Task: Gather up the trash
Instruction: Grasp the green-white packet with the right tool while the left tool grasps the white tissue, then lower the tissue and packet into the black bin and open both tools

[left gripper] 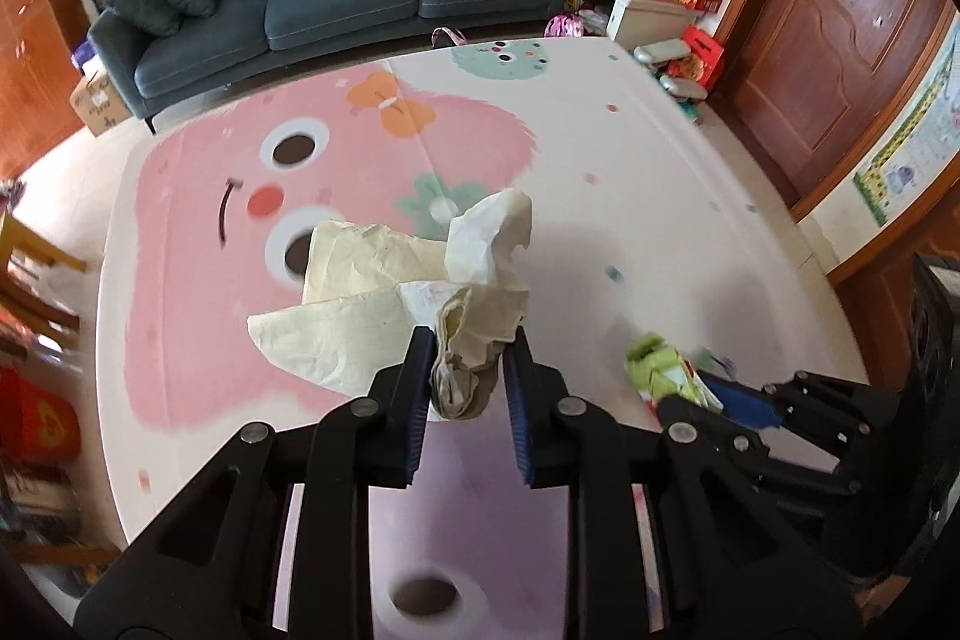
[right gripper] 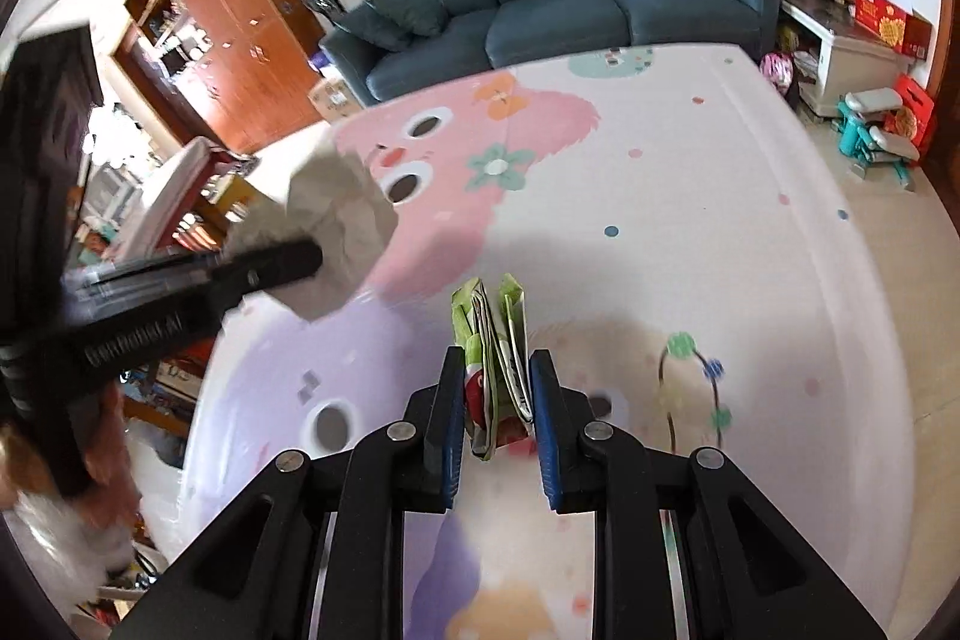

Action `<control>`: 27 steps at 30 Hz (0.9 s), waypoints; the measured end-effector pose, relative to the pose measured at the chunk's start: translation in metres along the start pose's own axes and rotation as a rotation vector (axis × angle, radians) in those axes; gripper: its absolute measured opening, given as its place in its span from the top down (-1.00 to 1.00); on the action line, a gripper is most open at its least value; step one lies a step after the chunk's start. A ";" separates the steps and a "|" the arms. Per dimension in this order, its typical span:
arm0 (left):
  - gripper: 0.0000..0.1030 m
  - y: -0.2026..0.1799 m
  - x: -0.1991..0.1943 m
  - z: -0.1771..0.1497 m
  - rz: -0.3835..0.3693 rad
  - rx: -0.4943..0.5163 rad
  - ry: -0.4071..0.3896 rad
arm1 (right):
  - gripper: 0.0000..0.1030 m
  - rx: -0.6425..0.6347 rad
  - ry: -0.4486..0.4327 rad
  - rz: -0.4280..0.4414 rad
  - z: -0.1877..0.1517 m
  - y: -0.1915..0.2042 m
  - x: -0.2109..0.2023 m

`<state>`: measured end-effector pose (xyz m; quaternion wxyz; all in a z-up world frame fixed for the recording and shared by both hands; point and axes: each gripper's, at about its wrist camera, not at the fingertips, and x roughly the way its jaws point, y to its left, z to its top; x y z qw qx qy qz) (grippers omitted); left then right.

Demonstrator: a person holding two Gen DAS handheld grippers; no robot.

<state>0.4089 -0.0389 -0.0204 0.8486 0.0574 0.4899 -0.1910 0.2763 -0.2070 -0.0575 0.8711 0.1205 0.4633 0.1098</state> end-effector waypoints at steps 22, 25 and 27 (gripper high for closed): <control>0.62 -0.154 -0.246 -0.253 0.083 -0.198 -0.154 | 0.61 -0.188 -0.032 0.216 -0.189 0.024 -0.243; 0.62 -0.175 -0.262 -0.278 0.093 -0.188 -0.136 | 0.61 -0.177 -0.018 0.221 -0.212 0.021 -0.248; 0.61 -0.186 -0.270 -0.292 0.099 -0.176 -0.121 | 0.61 -0.158 -0.006 0.223 -0.229 0.017 -0.248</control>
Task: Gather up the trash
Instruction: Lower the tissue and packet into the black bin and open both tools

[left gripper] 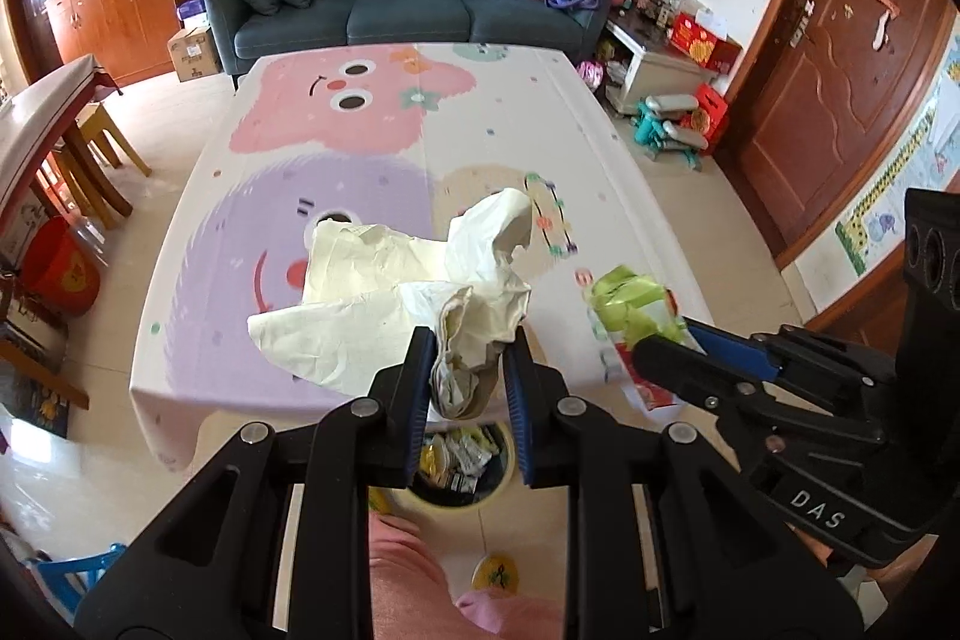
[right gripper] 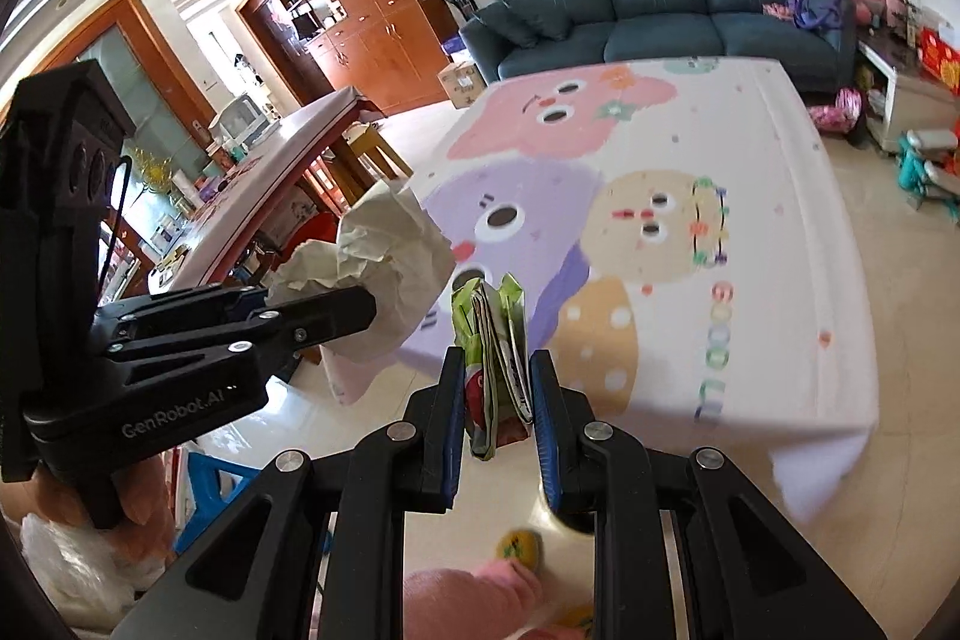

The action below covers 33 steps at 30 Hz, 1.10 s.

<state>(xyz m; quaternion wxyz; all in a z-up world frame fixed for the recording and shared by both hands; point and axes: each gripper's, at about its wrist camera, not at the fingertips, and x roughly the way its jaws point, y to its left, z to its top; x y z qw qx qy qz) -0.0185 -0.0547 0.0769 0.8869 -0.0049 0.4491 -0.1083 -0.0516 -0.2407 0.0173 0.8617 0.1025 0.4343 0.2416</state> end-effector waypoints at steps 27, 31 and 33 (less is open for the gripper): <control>0.61 0.031 0.250 -0.211 -0.078 0.020 0.319 | 0.61 0.344 0.241 -0.171 -0.256 -0.151 0.304; 0.61 0.040 0.321 -0.250 -0.090 0.013 0.321 | 0.58 0.353 0.240 -0.170 -0.284 -0.180 0.357; 0.61 0.042 0.353 -0.268 -0.087 0.013 0.321 | 0.48 0.356 0.239 -0.166 -0.296 -0.193 0.381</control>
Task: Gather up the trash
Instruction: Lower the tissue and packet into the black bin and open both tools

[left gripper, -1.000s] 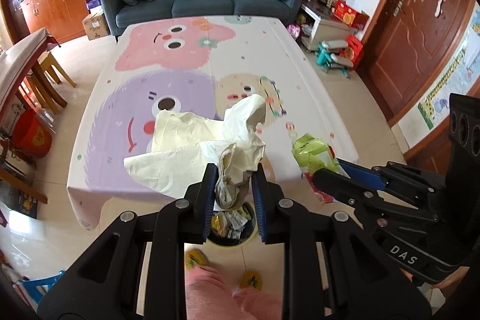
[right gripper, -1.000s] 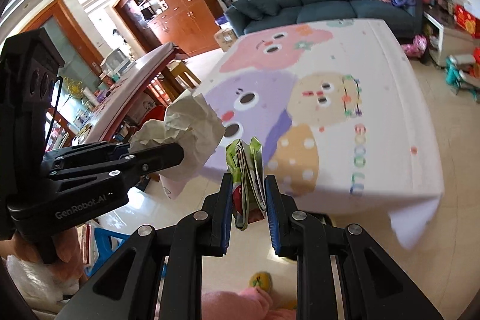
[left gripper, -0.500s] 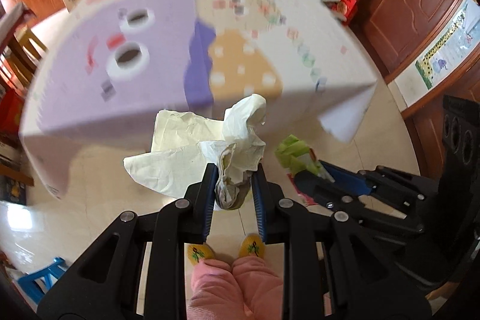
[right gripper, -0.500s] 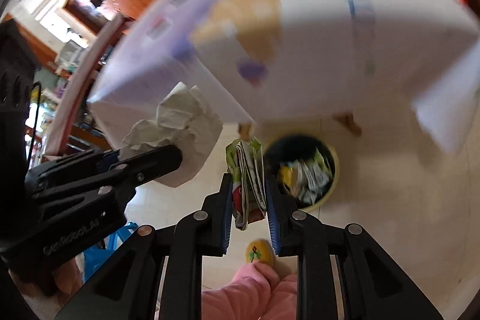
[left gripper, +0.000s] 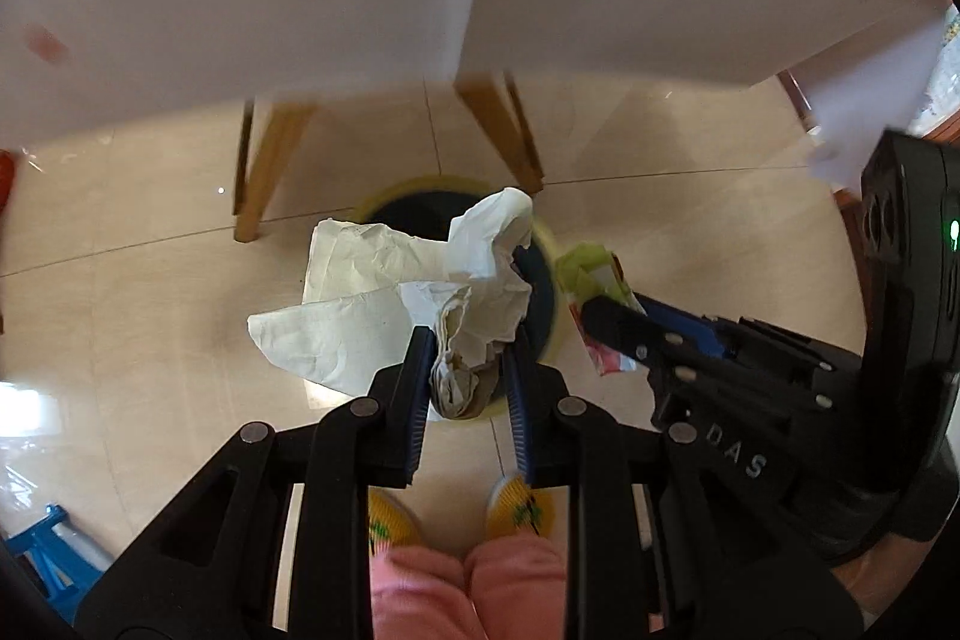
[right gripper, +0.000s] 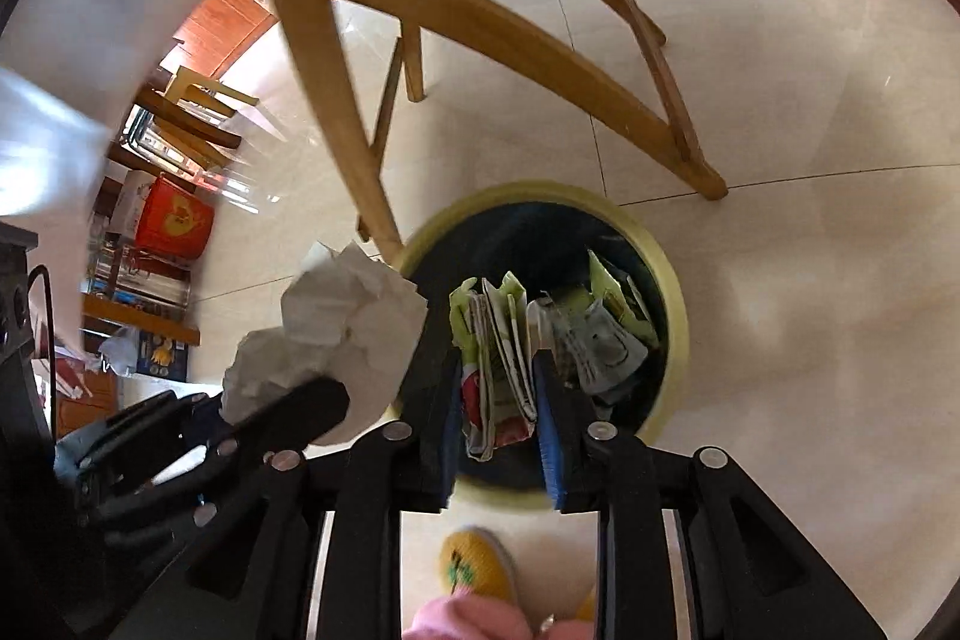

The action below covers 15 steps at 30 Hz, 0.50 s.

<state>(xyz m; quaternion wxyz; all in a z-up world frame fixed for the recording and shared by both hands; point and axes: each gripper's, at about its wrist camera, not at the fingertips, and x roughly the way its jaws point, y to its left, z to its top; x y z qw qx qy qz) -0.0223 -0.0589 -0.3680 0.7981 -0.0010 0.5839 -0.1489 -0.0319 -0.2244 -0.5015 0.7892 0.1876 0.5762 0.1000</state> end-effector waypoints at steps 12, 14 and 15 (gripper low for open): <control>-0.19 0.026 0.130 -0.002 0.044 -0.032 -0.001 | -0.65 0.015 -0.017 -0.060 0.007 -0.044 0.072; -0.35 0.033 0.135 -0.002 0.047 -0.048 -0.016 | -0.65 0.003 -0.022 -0.072 0.004 -0.045 0.073; -0.41 0.035 0.136 -0.001 0.052 -0.048 -0.020 | -0.65 0.002 -0.026 -0.078 0.002 -0.044 0.073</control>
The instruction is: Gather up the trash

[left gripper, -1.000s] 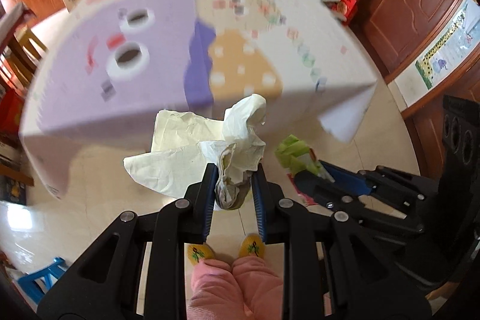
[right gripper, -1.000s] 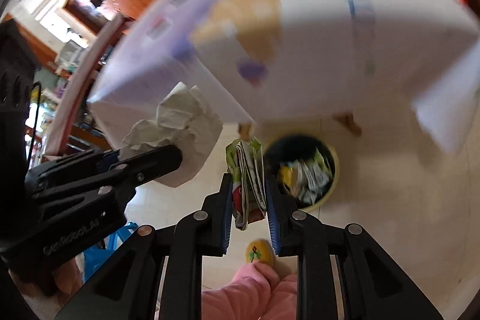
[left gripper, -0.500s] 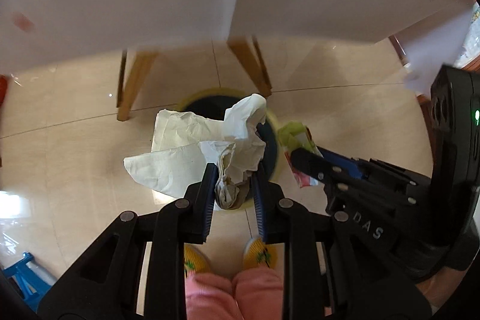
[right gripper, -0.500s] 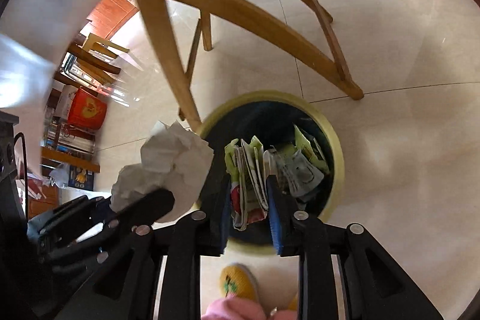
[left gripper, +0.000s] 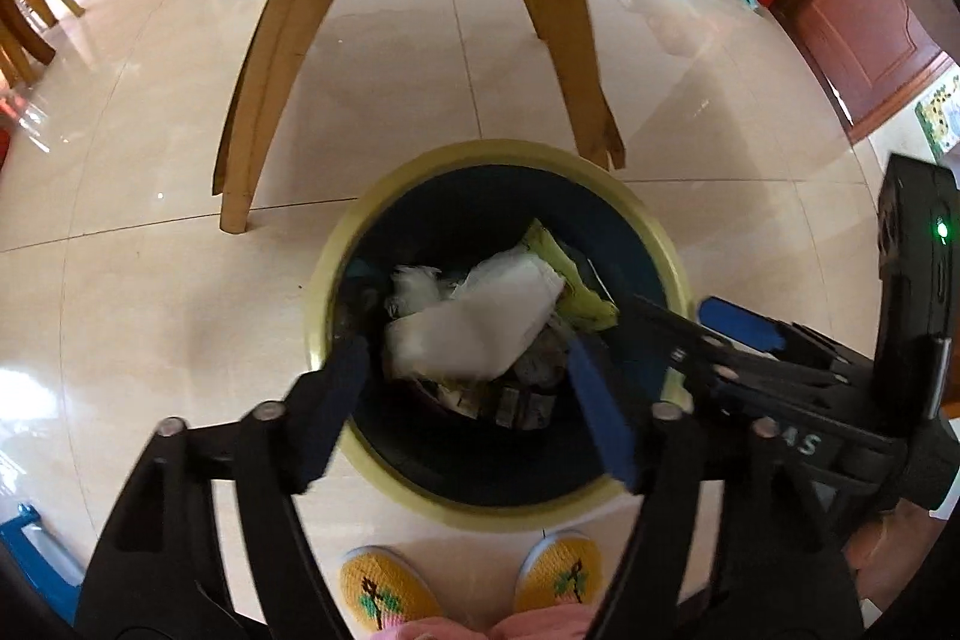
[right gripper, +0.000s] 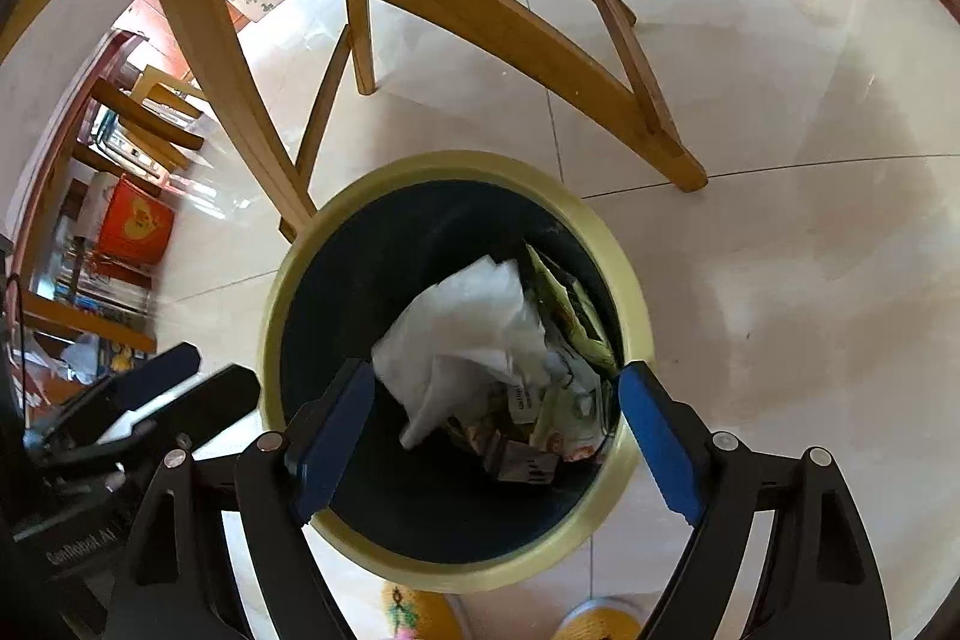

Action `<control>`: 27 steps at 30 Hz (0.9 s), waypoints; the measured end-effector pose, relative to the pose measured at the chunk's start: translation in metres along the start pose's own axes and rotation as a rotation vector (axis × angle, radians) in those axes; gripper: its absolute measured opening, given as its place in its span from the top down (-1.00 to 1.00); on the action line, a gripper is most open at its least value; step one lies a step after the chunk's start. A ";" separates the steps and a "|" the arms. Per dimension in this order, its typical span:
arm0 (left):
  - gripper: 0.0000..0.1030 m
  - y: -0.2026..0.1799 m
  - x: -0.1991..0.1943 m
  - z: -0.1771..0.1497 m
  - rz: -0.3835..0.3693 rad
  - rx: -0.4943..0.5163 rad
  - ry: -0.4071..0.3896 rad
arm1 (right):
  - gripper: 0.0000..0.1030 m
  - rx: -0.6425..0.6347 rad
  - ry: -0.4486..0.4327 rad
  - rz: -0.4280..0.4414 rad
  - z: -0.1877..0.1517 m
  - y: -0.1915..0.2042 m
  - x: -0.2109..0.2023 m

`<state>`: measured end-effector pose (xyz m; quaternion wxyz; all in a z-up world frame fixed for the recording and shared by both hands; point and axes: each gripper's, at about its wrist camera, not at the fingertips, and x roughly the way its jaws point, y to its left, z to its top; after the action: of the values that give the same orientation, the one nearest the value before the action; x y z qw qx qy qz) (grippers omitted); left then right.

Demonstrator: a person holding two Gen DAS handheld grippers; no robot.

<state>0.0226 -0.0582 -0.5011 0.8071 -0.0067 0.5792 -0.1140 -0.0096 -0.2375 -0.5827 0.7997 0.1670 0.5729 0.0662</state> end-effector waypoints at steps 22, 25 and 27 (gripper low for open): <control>-0.42 0.002 -0.090 -0.007 0.056 -0.041 -0.048 | -0.79 -0.012 -0.068 -0.118 -0.001 0.041 -0.132; -0.42 -0.001 -0.123 0.001 0.064 -0.071 -0.040 | -0.86 -0.001 -0.068 -0.117 0.007 0.053 -0.173; -0.42 -0.004 -0.145 0.007 0.076 -0.087 -0.036 | -0.87 0.003 -0.071 -0.119 0.013 0.060 -0.197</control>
<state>-0.0158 -0.0348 -0.3632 0.8200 -0.0215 0.5690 -0.0578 -0.0582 -0.2423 -0.3824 0.8218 0.1360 0.5532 0.0118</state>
